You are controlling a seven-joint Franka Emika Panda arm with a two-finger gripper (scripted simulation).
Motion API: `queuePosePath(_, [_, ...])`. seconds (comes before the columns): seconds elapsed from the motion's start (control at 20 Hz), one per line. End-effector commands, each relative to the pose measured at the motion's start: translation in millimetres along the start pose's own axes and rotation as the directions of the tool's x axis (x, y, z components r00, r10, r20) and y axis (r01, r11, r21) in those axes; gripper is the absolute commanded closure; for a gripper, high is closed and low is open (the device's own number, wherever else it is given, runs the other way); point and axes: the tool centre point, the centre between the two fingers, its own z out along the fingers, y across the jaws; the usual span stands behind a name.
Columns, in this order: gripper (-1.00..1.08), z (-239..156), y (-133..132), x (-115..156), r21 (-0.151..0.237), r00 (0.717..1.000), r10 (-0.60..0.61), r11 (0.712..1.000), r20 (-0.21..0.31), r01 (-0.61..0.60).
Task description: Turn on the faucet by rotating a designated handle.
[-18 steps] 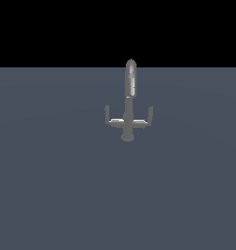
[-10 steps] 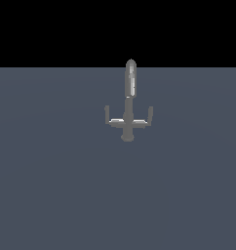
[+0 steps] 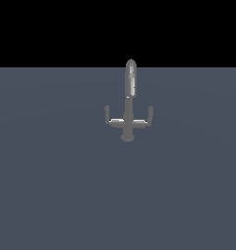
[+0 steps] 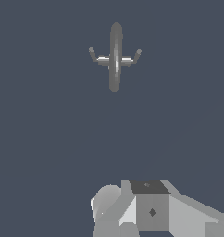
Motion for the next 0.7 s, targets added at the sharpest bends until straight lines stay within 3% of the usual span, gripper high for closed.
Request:
queuePosePath(0.0, [1.08,1,1,2,-0.010,1.000,-0.018,1.000,0.007,0.018])
queuePosePath(0.4, [1.08,5,5,14,-0.068,0.988,-0.141,0.987,0.064,0.145])
queuePosePath(0.65, [1.08,9,8,26,-0.113,0.956,-0.260,0.955,0.133,0.276])
